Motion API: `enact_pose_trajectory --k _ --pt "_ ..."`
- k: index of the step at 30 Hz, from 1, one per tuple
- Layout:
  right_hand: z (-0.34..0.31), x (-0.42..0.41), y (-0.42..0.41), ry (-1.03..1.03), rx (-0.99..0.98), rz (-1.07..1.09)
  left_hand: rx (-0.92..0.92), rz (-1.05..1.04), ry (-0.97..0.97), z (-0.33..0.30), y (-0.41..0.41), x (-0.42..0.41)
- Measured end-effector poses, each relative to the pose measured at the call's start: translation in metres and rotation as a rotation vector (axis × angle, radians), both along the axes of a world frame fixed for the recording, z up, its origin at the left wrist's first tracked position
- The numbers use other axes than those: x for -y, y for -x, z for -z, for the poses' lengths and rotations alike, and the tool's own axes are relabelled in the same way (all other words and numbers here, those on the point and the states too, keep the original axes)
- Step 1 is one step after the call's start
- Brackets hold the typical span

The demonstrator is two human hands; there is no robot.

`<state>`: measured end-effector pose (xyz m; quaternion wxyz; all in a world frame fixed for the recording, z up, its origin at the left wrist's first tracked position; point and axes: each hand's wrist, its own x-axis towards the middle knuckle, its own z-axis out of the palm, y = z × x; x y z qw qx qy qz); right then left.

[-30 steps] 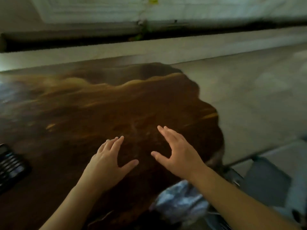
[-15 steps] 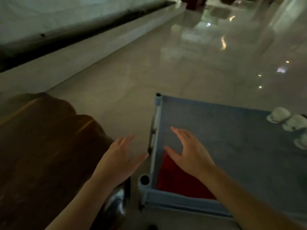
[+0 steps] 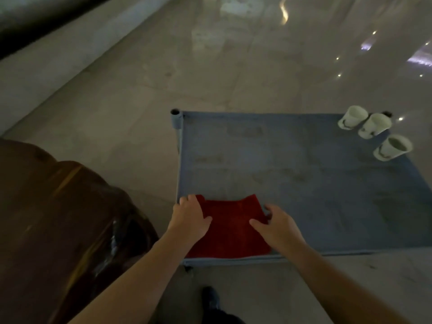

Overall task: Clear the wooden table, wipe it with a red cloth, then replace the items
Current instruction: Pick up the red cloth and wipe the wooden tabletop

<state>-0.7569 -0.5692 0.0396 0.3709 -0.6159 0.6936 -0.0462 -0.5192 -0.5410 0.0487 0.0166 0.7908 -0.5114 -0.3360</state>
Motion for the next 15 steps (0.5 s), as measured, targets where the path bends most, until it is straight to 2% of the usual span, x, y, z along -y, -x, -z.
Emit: enact_pose_trajectory --k 4,8,11,15 --pt "0.012 0.002 -0.004 -0.097 0.158 0.181 -0.066 -0.15 -0.063 0.009 0.001 0.007" --pt "0.005 0.009 -0.008 -0.197 0.339 0.3 -0.123 -0.064 -0.085 0.012 -0.003 0.008" --pt "-0.016 0.013 -0.019 -0.21 0.431 0.239 -0.256 -0.155 -0.086 0.002 -0.01 0.001" --pt "-0.046 0.016 -0.044 -0.217 0.533 0.1 -0.487 -0.289 0.005 -0.021 -0.029 -0.021"
